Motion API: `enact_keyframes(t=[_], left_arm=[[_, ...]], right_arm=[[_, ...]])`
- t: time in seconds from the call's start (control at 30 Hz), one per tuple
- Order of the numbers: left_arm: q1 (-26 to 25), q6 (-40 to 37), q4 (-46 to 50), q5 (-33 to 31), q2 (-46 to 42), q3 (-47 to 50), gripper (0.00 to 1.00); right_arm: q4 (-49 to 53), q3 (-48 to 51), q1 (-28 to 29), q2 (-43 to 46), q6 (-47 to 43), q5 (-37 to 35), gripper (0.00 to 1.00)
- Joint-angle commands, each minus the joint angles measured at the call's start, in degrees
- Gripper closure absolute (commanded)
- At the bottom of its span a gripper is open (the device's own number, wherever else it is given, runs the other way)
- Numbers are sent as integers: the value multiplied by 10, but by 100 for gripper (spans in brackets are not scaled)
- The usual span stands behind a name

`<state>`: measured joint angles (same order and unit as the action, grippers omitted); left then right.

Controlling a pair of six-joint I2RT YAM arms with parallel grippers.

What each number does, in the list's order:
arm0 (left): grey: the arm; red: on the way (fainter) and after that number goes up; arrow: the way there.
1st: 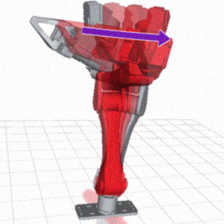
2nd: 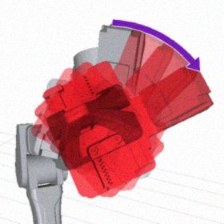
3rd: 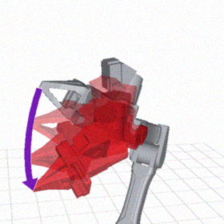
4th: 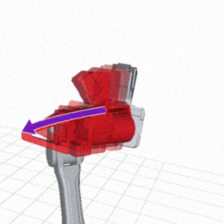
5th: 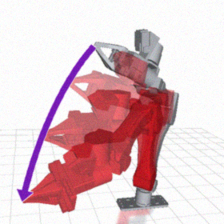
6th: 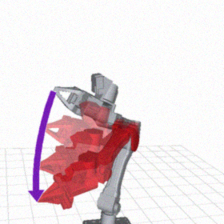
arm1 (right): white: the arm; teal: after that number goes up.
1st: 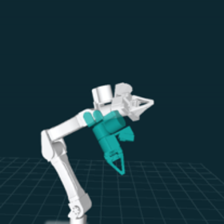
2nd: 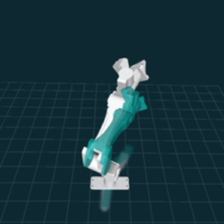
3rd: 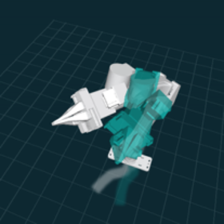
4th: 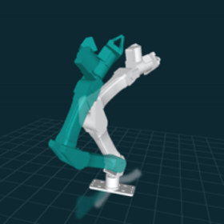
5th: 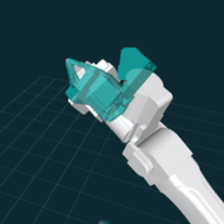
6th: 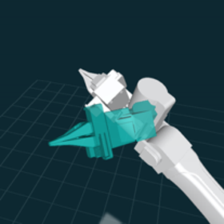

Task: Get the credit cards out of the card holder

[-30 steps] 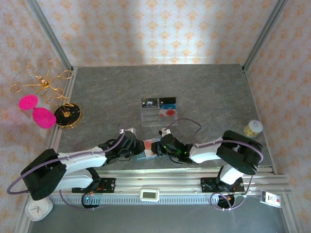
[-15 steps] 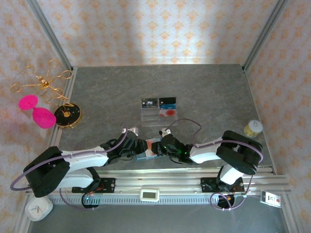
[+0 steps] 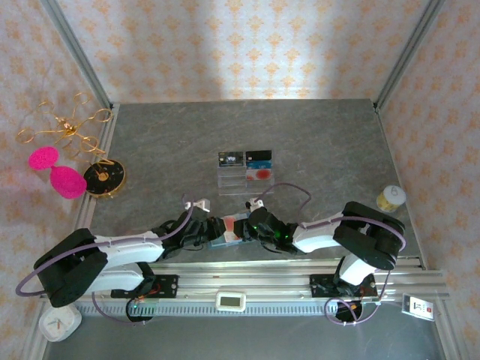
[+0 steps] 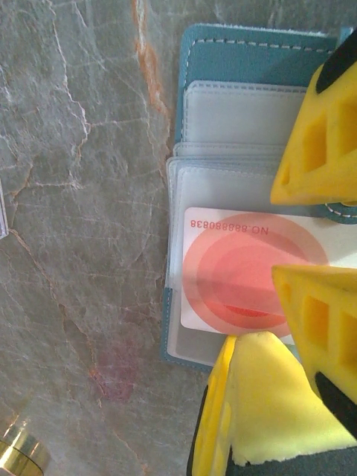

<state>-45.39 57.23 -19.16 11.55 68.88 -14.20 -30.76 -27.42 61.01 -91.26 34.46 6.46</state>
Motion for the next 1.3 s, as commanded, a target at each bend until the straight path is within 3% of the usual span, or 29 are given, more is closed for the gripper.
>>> enact_keyframes(t=[0.0, 0.23, 0.4, 0.53, 0.73, 1.07, 1.27], left_arm=[[-4, 1, -44, 3, 14, 8, 83], [-6, 11, -70, 5, 3, 39, 100], [-5, -4, -42, -11, -54, 46, 100], [-2, -27, 2, -25, -120, 47, 100], [2, -41, -37, 5, -146, 72, 100], [2, -34, -100, 24, -104, 76, 100], [2, -24, -125, 30, -84, 81, 81]], right_arm=[[46, 13, 1, -30, -1, 28, 75], [48, 9, 1, -37, -2, 30, 77], [60, 11, 0, -29, 1, 16, 77], [65, 25, -5, -9, 9, 6, 72], [62, 34, -6, 22, 0, 8, 65], [31, 14, -6, -28, -12, 60, 83], [27, 4, -5, -42, -21, 80, 88]])
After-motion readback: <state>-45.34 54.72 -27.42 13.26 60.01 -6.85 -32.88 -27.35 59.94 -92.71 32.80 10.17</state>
